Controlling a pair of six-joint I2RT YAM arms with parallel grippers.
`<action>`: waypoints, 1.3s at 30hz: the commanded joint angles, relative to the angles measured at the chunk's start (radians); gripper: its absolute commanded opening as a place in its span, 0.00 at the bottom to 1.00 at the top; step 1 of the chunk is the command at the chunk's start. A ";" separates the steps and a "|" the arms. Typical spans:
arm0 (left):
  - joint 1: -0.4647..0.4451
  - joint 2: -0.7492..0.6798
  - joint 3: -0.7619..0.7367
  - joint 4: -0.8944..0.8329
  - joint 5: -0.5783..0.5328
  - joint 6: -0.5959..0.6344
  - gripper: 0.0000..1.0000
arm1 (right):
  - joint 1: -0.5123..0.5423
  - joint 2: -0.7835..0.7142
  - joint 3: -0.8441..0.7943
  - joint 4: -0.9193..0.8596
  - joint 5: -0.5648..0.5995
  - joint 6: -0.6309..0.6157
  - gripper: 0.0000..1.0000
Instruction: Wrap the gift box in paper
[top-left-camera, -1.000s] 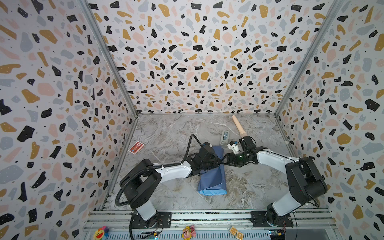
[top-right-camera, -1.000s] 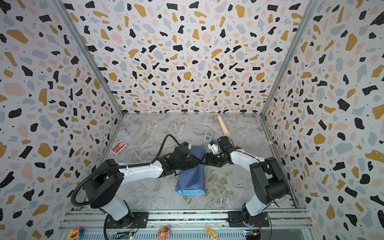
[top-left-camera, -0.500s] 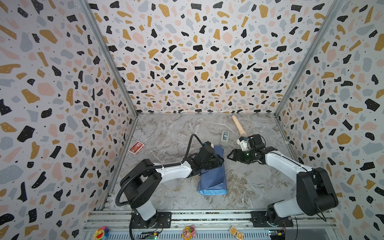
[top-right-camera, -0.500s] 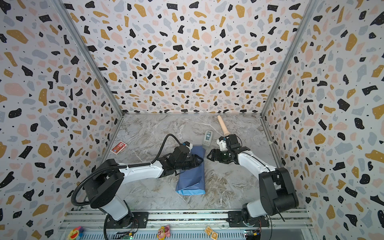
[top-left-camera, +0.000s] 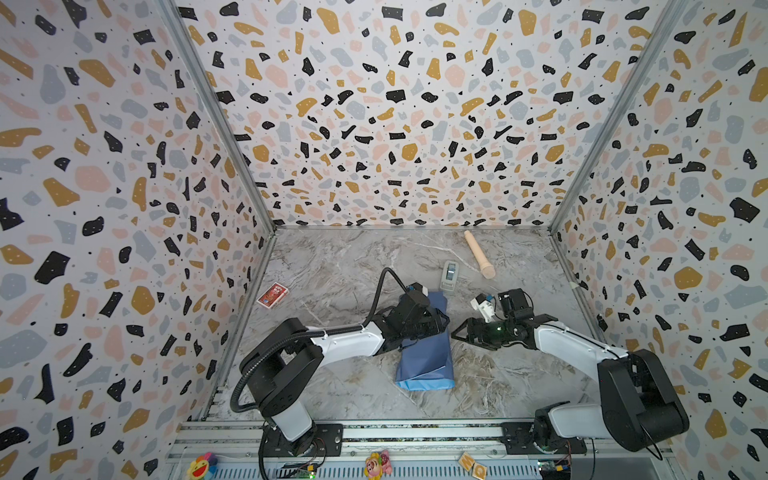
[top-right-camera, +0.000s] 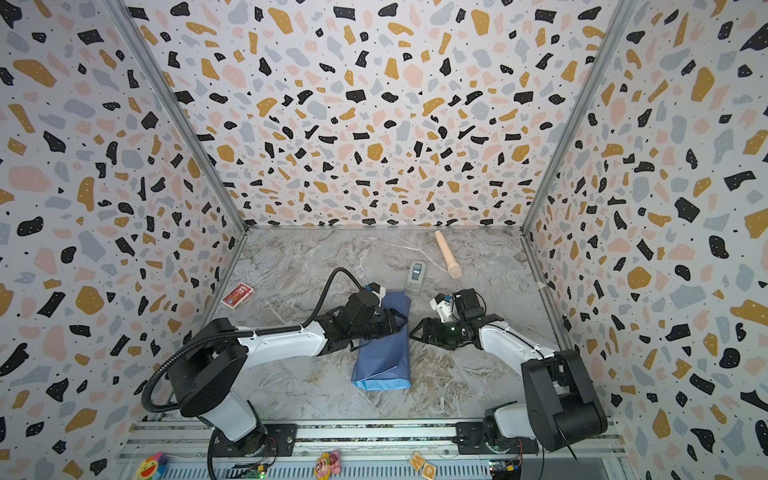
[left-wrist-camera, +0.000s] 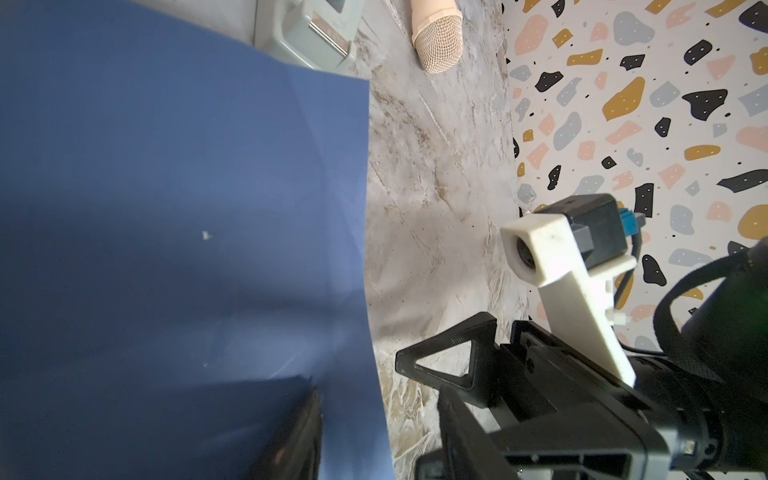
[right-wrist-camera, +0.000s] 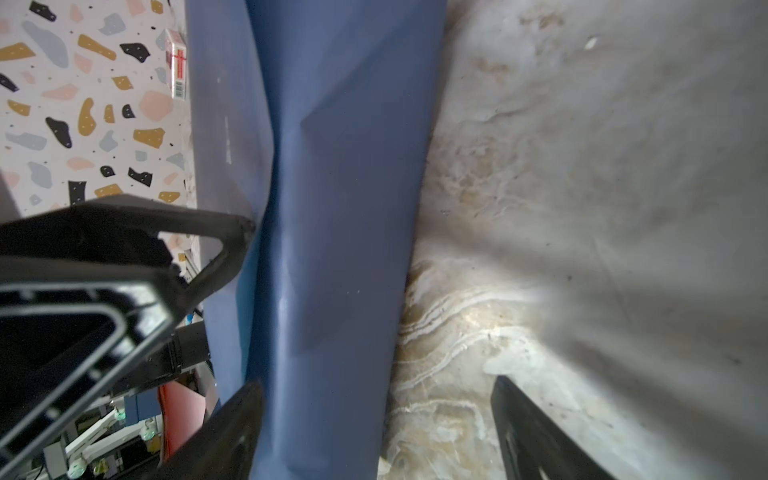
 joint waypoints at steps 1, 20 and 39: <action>-0.008 0.040 -0.024 -0.127 0.006 0.020 0.49 | 0.028 -0.030 -0.010 0.064 -0.055 0.036 0.87; -0.008 0.033 0.007 -0.121 0.009 0.030 0.49 | 0.078 0.118 -0.064 0.182 0.023 0.069 0.77; 0.170 -0.292 -0.121 -0.255 -0.086 0.307 0.68 | 0.075 0.133 -0.119 0.183 0.054 0.056 0.72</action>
